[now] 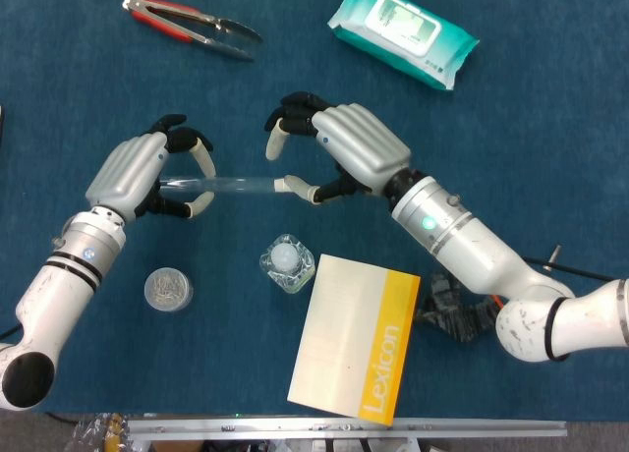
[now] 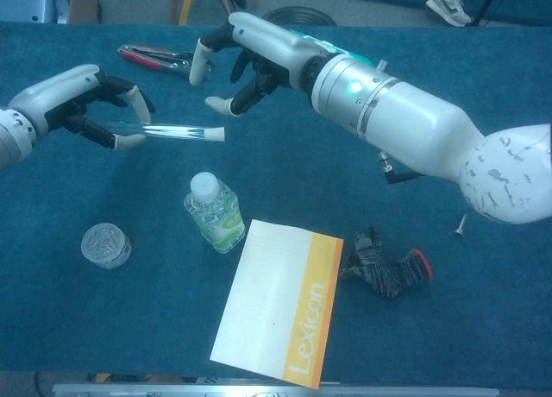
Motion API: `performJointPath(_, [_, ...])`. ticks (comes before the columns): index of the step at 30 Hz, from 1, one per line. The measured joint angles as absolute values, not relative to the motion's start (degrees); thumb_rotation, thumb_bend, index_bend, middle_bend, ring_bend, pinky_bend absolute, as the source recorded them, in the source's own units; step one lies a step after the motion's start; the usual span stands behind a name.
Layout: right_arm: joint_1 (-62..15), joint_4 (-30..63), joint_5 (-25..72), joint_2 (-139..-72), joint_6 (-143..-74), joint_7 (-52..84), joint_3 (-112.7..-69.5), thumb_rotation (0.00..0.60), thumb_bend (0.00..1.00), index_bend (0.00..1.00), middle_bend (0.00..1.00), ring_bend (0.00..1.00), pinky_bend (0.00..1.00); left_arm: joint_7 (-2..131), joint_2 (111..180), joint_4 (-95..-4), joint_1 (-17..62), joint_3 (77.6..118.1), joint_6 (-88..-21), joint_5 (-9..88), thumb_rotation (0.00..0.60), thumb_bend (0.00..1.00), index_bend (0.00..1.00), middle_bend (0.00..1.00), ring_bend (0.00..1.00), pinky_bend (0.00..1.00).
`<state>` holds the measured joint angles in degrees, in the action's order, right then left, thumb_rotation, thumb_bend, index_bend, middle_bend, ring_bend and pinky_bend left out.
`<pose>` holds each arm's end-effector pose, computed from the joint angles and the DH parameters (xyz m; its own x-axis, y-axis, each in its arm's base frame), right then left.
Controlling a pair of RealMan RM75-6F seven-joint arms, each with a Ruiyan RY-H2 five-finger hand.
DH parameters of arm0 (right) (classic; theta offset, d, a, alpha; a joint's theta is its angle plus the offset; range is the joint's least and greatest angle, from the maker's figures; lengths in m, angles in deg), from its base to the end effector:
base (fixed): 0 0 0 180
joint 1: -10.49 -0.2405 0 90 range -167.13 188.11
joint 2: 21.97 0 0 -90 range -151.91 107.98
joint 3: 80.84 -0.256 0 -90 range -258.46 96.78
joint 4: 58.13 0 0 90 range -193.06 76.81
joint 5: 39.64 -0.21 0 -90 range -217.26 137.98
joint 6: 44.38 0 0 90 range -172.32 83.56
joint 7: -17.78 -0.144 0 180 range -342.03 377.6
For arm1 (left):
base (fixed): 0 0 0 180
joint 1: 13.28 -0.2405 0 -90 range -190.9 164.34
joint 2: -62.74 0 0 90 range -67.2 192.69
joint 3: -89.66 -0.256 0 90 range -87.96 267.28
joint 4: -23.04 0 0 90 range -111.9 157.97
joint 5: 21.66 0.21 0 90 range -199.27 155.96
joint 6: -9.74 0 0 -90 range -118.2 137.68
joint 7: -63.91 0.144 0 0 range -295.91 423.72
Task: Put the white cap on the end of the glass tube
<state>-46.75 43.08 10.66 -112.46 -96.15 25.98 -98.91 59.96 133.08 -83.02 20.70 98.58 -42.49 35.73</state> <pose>0.0056 -0.3204 -0.0271 0.0298 -0.5359 0.8438 -0.8832 -0.4093 -0.2288 -0.1818 0.2935 0.0503 -0.0537 0.4835 0.8737 0.9957 -0.0403 0.0835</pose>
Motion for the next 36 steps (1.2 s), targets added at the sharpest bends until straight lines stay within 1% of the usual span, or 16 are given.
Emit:
performJointPath(9, [-46.1, 43.4, 11.1, -110.9, -96.7, 25.9, -99.1, 0.6, 0.32, 0.43, 0.3, 0.14, 0.32, 58.3, 133.4, -81.4, 20.5, 98.6, -41.7, 36.4, 0.6, 0.33, 0.6, 0.3, 0.09, 0.17])
performJointPath(20, [-44.3, 45.2, 11.0, -105.7, -97.6, 26.3, -99.2, 0.6, 0.32, 0.43, 0.3, 0.14, 0.32, 55.6, 133.8, -76.6, 19.9, 97.2, -39.5, 39.9, 0.6, 0.33, 0.6, 0.3, 0.09, 0.17])
performJointPath(26, [-42.9, 47.1, 11.1, -101.6, -98.3, 26.8, -99.0, 0.6, 0.32, 0.43, 0.3, 0.14, 0.32, 55.6, 135.8, -72.6, 19.6, 96.3, -39.8, 42.2, 0.6, 0.33, 0.6, 0.3, 0.09, 0.17])
performJointPath(36, [-40.0, 49.9, 11.6, -95.4, -99.4, 27.3, -97.8, 0.6, 0.32, 0.43, 0.3, 0.14, 0.32, 56.5, 141.7, -63.1, 19.5, 94.1, -38.9, 44.6, 0.6, 0.33, 0.59, 0.3, 0.08, 0.17])
